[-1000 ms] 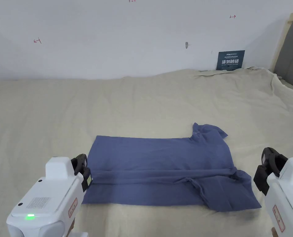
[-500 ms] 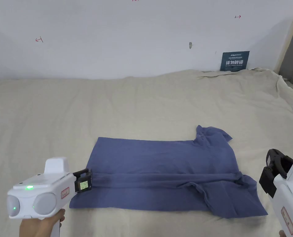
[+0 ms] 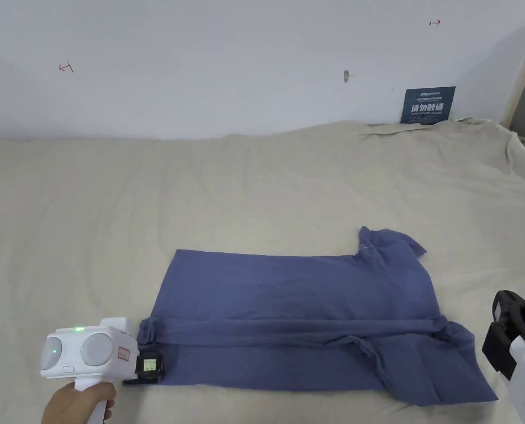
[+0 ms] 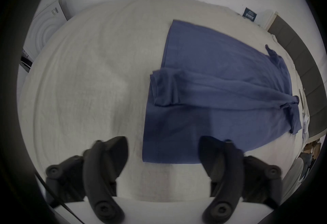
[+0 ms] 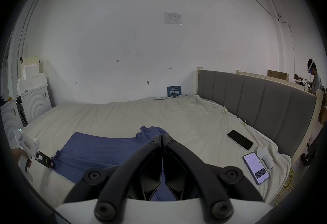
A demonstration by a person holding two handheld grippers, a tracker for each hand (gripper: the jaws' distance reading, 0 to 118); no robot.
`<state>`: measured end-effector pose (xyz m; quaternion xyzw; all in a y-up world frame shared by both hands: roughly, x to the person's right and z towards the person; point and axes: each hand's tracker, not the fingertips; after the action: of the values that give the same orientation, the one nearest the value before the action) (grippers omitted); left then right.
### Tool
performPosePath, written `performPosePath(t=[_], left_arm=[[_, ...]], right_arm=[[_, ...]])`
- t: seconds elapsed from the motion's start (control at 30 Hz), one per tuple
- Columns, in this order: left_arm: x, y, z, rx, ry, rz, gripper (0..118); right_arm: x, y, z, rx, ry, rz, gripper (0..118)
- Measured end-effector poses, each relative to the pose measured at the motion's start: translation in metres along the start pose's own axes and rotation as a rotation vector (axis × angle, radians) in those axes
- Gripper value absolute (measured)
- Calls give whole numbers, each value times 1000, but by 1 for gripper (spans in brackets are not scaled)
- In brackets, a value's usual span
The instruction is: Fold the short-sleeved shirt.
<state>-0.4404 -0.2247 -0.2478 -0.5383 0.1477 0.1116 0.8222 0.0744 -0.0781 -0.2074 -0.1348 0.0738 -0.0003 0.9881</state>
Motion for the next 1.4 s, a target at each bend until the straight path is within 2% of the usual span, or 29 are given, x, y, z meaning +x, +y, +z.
performPosePath(t=[0.03,0.13,0.17,0.23,0.27,0.4,0.47,0.6,0.63,0.67,0.7,0.73,0.77,0.8,1.03,1.1,1.17,1.2,1.23,1.3,1.37,1.4], left_arm=[[1,-1,-4,-10,11,-4,56],[8,-2,1,-15,6,-7,44],[9,0,4,-15,-8,-18,44],[12,2,7,-12,-53,-28,13],[14,2,9,-20,-62,-23,9],[18,3,26,27,-60,-46,3],[15,5,42,74,-118,-13,3],[16,9,66,112,-140,-27,3],[17,9,71,123,-142,-34,3],[20,8,78,135,-143,-37,3],[20,9,81,139,-147,-37,3],[19,10,84,143,-159,-33,3],[20,10,87,148,-170,-28,3],[22,9,91,148,-174,-27,3],[26,4,95,151,-170,-36,3],[25,4,93,146,-168,-36,3],[25,2,93,140,-162,-38,3],[23,3,91,139,-161,-36,3],[23,2,90,137,-161,-33,3],[23,-1,89,132,-160,-26,3],[20,-1,86,130,-156,-23,3],[20,-3,85,128,-153,-23,3]], right_arm=[[0,1,2,-6,4,-3,0],[1,2,6,-16,6,-9,0],[1,3,7,-17,6,-10,0],[3,4,8,-21,6,-12,0],[5,5,8,-26,7,-13,0],[10,5,0,-68,7,-47,0],[31,-14,-29,-103,4,-63,0],[47,-35,-63,-270,19,-101,2],[51,-42,-71,-301,23,-135,14],[55,-48,-80,-356,16,-143,35],[57,-54,-87,-397,25,-158,64],[60,-61,-97,-441,20,-162,98],[63,-69,-105,-481,12,-163,110],[66,-75,-111,-504,13,-169,111],[61,-106,-133,-705,-30,-150,109],[57,-112,-136,-734,-27,-131,99],[50,-116,-137,-745,-25,-99,95],[48,-116,-138,-746,-13,-90,82],[42,-115,-136,-750,12,-84,63],[35,-113,-135,-762,45,-83,41],[32,-109,-131,-725,38,-93,4],[33,-107,-129,-711,27,-85,4]])
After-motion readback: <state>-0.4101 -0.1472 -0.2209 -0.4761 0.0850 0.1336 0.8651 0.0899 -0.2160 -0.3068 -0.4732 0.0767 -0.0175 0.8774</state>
